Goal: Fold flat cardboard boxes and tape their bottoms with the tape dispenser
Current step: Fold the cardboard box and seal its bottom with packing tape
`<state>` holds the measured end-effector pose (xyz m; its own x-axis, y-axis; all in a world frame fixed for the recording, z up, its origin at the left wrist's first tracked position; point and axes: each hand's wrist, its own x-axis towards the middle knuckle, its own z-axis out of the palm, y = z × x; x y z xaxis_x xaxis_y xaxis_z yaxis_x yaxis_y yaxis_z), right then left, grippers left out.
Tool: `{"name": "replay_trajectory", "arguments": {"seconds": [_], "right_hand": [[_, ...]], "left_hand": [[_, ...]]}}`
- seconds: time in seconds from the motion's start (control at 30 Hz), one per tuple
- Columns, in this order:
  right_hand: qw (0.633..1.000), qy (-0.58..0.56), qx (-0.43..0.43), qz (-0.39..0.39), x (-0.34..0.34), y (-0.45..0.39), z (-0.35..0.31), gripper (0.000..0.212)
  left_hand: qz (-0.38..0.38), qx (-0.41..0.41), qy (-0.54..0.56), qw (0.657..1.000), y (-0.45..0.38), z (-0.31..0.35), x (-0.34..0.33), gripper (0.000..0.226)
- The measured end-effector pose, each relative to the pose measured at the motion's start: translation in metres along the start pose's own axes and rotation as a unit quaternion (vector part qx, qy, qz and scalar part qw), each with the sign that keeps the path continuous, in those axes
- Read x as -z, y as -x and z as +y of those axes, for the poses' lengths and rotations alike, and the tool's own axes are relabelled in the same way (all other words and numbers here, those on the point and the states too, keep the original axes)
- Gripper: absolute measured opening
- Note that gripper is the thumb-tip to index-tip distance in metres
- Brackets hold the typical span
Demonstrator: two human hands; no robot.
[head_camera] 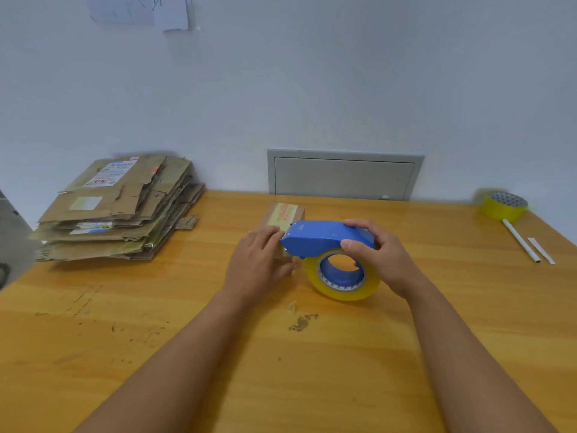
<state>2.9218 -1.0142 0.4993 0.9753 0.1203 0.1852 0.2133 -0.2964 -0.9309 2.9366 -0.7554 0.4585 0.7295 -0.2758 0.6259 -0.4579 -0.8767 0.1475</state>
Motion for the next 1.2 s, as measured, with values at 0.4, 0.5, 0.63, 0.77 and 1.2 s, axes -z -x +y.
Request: {"name": "replay_trajectory", "arguments": {"seconds": [0.4,0.5,0.63,0.77,1.2], "right_hand": [[1.0,-0.001,0.01,-0.006,0.026,0.007,-0.001,0.04],[0.999,0.026,0.02,-0.023,0.033,0.011,0.0,0.038],[0.996,0.073,0.031,-0.04,0.031,0.008,-0.004,0.044],[0.989,0.131,0.036,-0.059,0.025,-0.008,-0.018,0.051],[0.976,0.203,0.045,-0.062,0.019,-0.027,-0.04,0.027]], "left_hand": [[0.054,0.034,0.003,0.998,-0.003,-0.005,-0.01,0.038],[0.036,0.027,0.0,0.999,-0.005,-0.007,-0.009,0.039],[0.01,0.027,0.022,0.999,-0.003,-0.008,-0.005,0.042],[-0.031,0.014,0.041,0.999,-0.004,-0.007,0.002,0.048],[-0.069,0.051,0.082,0.993,-0.005,-0.01,0.008,0.053]]}}
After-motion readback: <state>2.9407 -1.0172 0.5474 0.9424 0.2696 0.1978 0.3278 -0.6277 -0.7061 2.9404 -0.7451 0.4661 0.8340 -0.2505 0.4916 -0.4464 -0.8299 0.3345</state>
